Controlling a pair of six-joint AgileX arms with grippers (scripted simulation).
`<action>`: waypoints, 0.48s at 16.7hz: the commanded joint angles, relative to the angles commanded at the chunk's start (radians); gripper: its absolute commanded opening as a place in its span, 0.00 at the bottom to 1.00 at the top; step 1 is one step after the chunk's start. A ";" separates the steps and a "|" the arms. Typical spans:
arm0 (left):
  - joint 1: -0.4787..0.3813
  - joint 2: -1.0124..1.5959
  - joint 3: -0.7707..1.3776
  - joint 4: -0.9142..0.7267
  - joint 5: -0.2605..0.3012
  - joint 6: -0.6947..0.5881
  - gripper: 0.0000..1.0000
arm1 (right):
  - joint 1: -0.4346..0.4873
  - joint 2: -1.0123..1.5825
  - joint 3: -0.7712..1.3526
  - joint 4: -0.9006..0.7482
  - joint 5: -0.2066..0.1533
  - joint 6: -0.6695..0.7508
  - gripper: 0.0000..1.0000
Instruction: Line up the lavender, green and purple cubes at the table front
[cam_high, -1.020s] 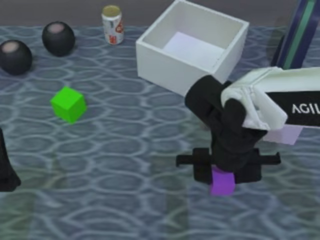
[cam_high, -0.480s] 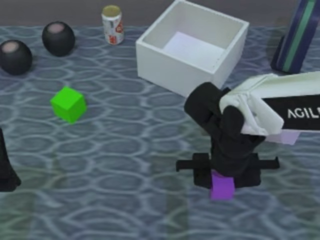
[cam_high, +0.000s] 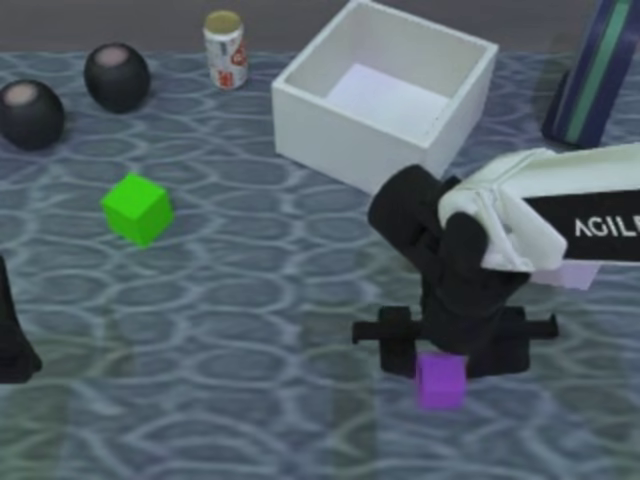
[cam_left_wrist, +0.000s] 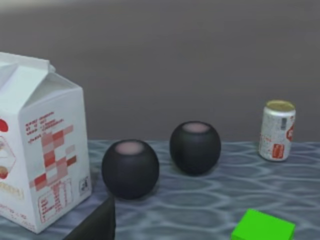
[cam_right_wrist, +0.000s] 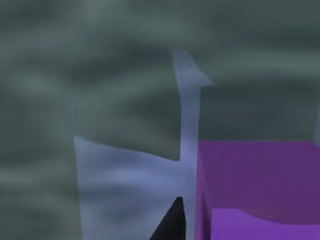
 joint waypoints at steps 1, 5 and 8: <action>0.000 0.000 0.000 0.000 0.000 0.000 1.00 | 0.000 0.000 0.000 0.000 0.000 0.000 0.90; 0.000 0.000 0.000 0.000 0.000 0.000 1.00 | 0.000 0.000 0.000 0.000 0.000 0.000 1.00; 0.000 0.000 0.000 0.000 0.000 0.000 1.00 | 0.000 0.000 0.000 0.000 0.000 0.000 1.00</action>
